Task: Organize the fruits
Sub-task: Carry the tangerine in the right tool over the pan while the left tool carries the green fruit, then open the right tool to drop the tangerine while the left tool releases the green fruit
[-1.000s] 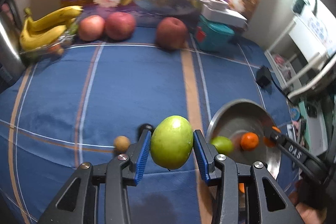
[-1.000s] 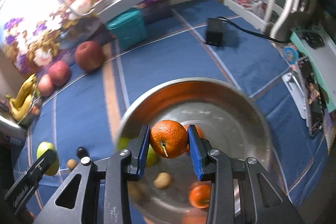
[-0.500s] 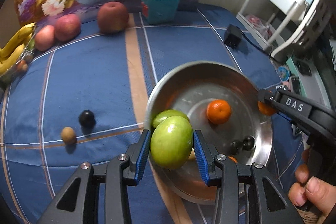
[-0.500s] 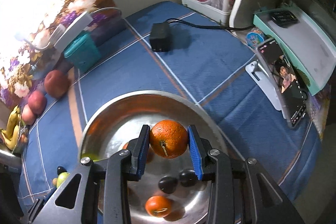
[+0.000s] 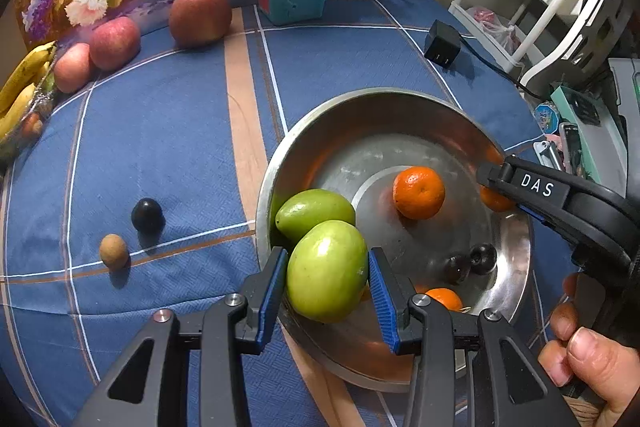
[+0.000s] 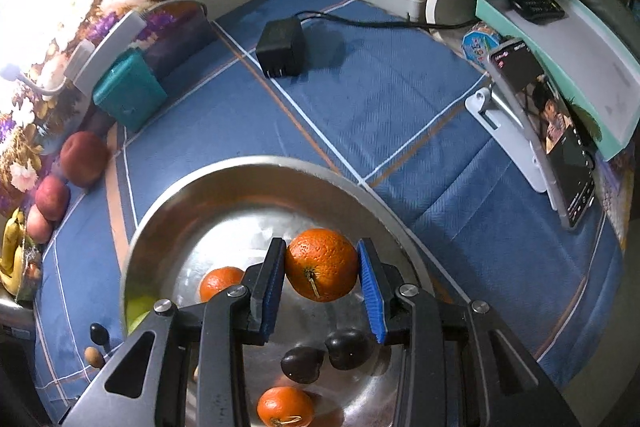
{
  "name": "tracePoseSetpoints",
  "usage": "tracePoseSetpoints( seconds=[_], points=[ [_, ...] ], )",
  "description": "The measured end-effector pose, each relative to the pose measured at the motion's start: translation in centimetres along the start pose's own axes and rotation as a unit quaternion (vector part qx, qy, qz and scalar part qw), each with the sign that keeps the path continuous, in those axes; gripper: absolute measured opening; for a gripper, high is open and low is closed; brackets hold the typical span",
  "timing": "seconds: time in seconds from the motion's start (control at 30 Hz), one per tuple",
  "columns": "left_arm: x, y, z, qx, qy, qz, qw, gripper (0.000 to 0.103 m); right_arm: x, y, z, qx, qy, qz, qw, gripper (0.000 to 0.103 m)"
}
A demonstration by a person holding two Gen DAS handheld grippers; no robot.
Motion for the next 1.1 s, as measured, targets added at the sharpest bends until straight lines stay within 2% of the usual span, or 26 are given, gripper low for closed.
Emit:
tracePoseSetpoints(
  seconds=[0.5,0.63,0.83,1.1],
  points=[
    [0.5,0.2,0.0,0.001,0.001,0.008,1.0,0.044,1.0,0.7,-0.2,-0.007,0.019,0.022,1.0,0.038],
    [0.1,0.0,-0.2,0.003,0.005,0.0,1.0,0.045,0.9,0.5,-0.2,-0.009,0.023,0.021,0.999,0.038],
    [-0.3,-0.2,-0.1,0.002,0.001,-0.005,1.0,0.045,0.3,0.4,-0.1,-0.012,0.03,0.015,0.999,0.046],
    [-1.3,-0.4,0.6,-0.01,0.008,-0.014,0.9998,0.045,-0.6,0.0,0.0,-0.021,0.039,0.003,0.999,0.052]
  ],
)
Point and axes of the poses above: each gripper's, at about its wrist camera, not at the fingertips, and x roughly the way its jaws point, z to its left, y to its underside, the point moved 7 cm from there along x, roughly the way its jaws point, and after that the axes turned 8 degrees about x, right-handed, at the moved point
